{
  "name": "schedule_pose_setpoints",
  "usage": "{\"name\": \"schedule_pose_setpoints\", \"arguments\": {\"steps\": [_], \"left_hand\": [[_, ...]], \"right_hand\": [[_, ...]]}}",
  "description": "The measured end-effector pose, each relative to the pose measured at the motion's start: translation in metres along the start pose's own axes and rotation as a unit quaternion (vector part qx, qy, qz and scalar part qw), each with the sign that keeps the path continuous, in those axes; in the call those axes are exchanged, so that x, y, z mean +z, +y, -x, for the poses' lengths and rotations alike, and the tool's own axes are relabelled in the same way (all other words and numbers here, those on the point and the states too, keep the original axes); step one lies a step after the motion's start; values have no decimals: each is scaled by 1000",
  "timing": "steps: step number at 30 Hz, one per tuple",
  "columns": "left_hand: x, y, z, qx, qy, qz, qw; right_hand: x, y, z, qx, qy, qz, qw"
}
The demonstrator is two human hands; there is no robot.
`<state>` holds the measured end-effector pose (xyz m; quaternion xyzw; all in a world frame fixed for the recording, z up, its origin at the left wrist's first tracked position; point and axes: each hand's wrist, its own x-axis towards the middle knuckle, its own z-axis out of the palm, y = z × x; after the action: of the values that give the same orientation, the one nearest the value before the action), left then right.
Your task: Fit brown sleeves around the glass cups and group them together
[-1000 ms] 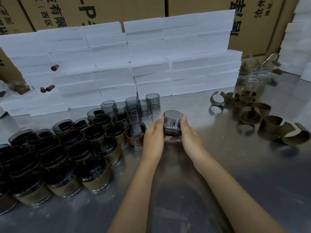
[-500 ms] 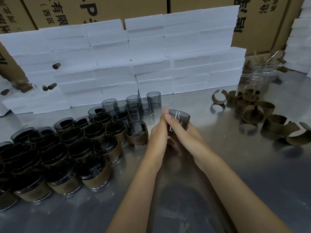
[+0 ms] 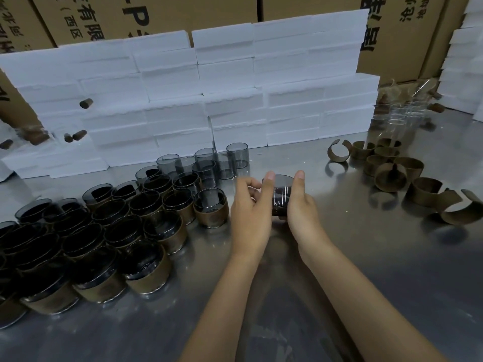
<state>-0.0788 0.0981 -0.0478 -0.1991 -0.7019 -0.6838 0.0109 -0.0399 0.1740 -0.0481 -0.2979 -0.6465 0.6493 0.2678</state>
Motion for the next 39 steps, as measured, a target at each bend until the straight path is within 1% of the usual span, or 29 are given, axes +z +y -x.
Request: {"name": "schedule_pose_setpoints", "arguments": {"steps": [2, 4, 8, 12, 15, 17, 19, 21, 24, 28, 31, 34, 36, 39], "left_hand": [[3, -1, 2, -15, -31, 13, 999], [5, -2, 2, -33, -45, 10, 998], [0, -3, -4, -53, -24, 13, 998], [-4, 2, -5, -96, -12, 67, 993], [-6, 2, -5, -93, -21, 75, 993], [-5, 4, -3, -100, -59, 92, 989], [-2, 6, 0, -120, -115, 136, 977], [0, 6, 1, -129, -133, 156, 970], [-1, 2, 0, -141, -105, 142, 974], [-1, 1, -3, -155, -97, 167, 969], [-1, 2, -2, -148, -87, 165, 971], [1, 2, -2, -146, -73, 163, 973], [3, 3, -2, -135, -66, 155, 976], [1, 4, -3, -119, -65, 118, 984]], "right_hand": [[-3, 0, -1, -14, 23, -1, 1000], [-7, 0, -2, -18, 36, -7, 999], [-10, 0, -1, -39, 54, -22, 998], [-9, 0, 2, -61, 67, -50, 995], [-9, -2, 4, -59, 70, -68, 993], [-8, -4, 6, -56, 57, -78, 994], [-6, -5, 9, -37, 15, -101, 994], [-6, -5, 13, -20, -28, -96, 995], [-8, -5, 12, -21, -67, -65, 995], [-5, -5, 10, -32, -50, -5, 998], [-3, -4, 12, -36, -39, 0, 999], [-3, -1, 9, -37, -12, 1, 999], [-4, -1, 6, -36, 0, -18, 999], [-5, 1, 5, -59, 12, -57, 997]]}}
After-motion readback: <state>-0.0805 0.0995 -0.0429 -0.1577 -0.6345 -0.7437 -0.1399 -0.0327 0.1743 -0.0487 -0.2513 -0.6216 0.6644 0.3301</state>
